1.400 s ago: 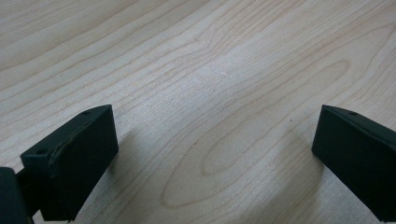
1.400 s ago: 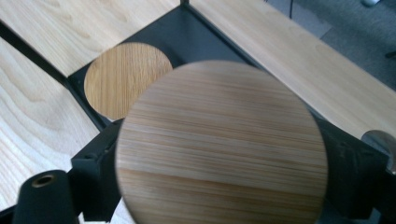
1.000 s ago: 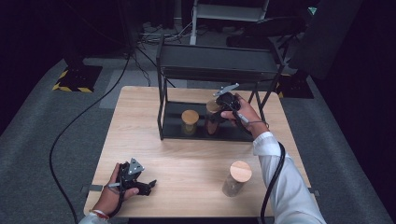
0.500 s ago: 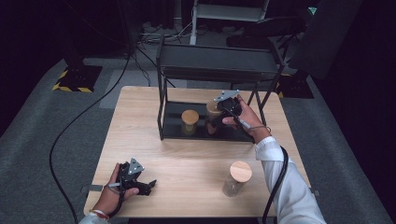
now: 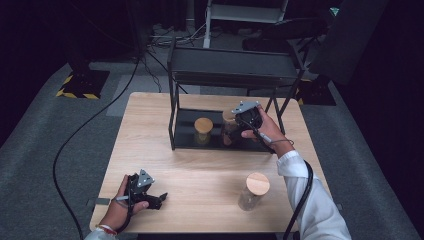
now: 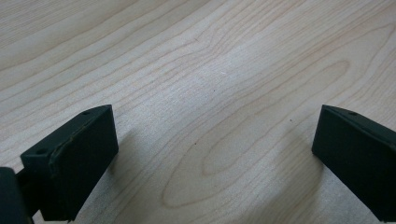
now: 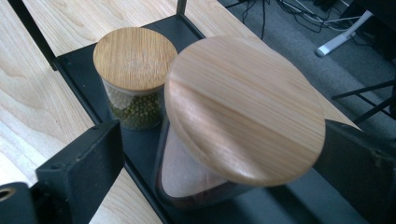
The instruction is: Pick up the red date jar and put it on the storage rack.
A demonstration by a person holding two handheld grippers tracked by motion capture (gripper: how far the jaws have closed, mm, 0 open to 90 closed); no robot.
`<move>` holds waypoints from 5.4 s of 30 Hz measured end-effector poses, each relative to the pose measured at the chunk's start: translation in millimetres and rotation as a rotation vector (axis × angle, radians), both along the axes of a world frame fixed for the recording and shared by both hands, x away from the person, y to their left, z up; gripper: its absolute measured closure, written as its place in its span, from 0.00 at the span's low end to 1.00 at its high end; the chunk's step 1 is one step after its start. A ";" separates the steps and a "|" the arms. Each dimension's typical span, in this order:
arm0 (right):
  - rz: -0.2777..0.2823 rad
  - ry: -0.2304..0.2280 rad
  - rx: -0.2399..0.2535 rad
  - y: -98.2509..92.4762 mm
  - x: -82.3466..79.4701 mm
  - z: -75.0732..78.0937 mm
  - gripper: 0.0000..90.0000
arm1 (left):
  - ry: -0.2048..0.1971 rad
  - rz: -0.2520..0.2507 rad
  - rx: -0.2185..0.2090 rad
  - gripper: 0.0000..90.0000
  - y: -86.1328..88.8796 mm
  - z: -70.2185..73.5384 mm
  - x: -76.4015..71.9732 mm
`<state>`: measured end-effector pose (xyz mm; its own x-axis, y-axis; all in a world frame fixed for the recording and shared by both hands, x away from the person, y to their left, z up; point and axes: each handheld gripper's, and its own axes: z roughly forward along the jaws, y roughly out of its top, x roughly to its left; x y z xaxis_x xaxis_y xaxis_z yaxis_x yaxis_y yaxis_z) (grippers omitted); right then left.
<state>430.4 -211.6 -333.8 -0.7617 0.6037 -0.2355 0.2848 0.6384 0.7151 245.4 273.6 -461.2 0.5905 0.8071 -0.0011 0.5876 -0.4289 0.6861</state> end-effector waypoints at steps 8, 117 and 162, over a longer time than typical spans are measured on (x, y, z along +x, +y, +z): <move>0.017 -0.031 -0.005 -6.8 -12.9 0.0 0.02 | 0.000 0.000 0.000 0.00 0.0 0.0 0.0; -0.120 0.038 -0.043 -120.1 -119.0 -105.3 0.02 | 0.000 0.001 -0.001 0.00 -0.1 -0.1 -0.1; -0.204 0.179 0.149 -186.2 -131.4 -134.6 0.00 | 0.000 -0.001 -0.001 0.00 0.1 -0.1 0.1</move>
